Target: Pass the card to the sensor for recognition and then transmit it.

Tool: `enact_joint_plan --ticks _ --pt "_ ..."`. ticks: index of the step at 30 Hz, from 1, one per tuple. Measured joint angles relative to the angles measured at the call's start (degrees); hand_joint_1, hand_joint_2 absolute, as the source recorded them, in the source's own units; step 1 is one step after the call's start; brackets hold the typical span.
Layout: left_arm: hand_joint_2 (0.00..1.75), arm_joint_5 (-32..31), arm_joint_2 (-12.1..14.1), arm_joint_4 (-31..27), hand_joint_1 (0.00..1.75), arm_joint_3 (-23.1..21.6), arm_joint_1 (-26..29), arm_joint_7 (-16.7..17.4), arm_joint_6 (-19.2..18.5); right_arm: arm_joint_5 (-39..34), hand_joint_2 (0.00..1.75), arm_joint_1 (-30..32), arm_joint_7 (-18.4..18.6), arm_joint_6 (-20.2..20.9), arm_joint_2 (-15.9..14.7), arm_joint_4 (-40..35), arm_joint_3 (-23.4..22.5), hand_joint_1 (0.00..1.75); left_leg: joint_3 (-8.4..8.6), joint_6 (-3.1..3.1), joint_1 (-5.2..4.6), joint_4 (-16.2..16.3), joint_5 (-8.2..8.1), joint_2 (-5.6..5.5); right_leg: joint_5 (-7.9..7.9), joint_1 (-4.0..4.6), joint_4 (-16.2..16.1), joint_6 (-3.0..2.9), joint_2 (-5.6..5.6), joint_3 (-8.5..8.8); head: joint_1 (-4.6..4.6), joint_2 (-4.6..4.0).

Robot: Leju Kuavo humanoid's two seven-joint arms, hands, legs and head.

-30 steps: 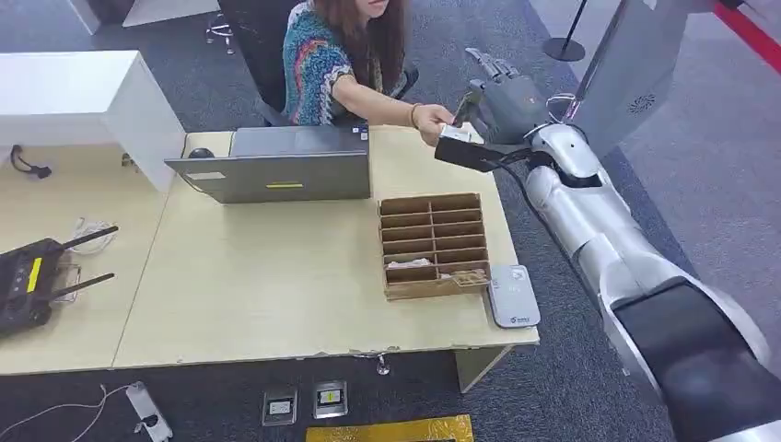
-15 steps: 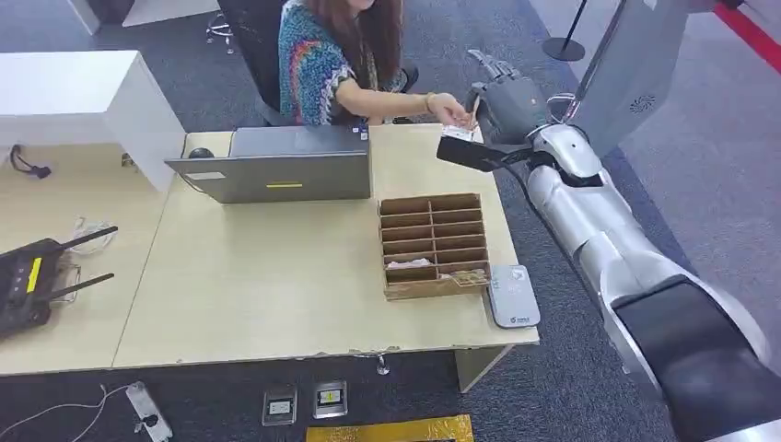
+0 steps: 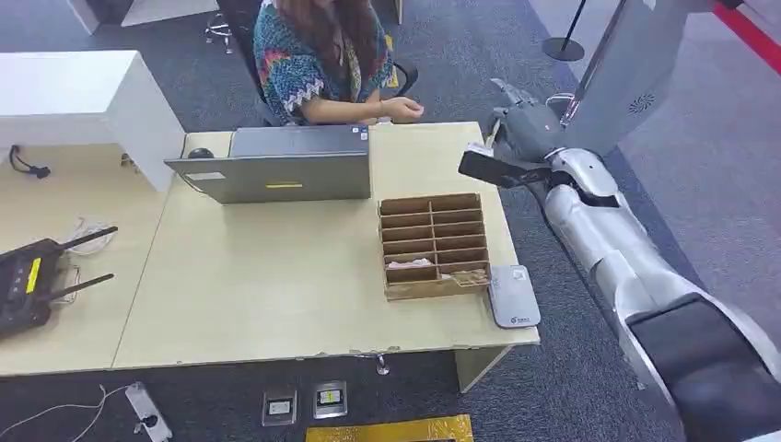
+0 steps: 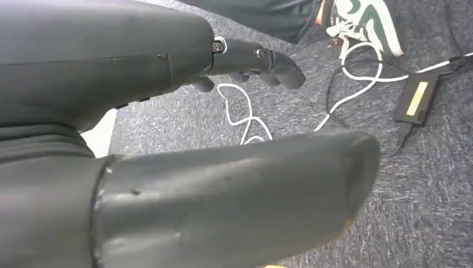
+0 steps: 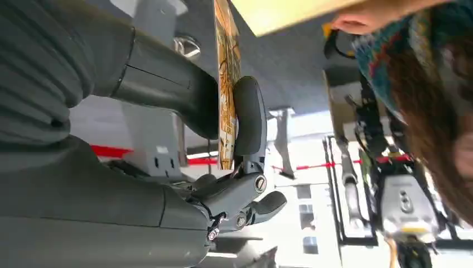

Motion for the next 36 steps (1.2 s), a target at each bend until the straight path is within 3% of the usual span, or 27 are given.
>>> enact_joint_plan --ticks 5,16,36 --pt "0.00 0.3 0.1 0.0 0.00 0.0 1.0 -0.7 0.2 -0.9 1.75 8.0 4.2 2.1 -4.5 -5.8 -1.6 1.75 -0.05 0.03 0.00 0.0 -0.03 -0.03 0.00 0.00 0.0 0.00 -0.03 0.02 -0.02 0.00" --pt "0.00 -0.5 0.9 0.0 0.00 0.1 1.1 -0.7 -0.5 -0.9 1.75 20.4 7.8 5.7 -11.4 -18.9 -5.7 1.75 -0.03 0.02 0.03 0.0 -0.08 0.07 0.00 0.02 0.0 0.00 0.00 0.00 -0.02 0.00" --pt "0.00 -0.6 1.0 0.0 0.00 0.1 1.0 -0.8 -0.5 -0.9 1.75 26.7 8.3 7.3 -13.1 -25.9 -8.0 1.75 -0.03 0.02 0.03 0.0 -0.08 0.08 0.00 0.02 0.0 0.00 0.07 0.01 0.00 0.02"
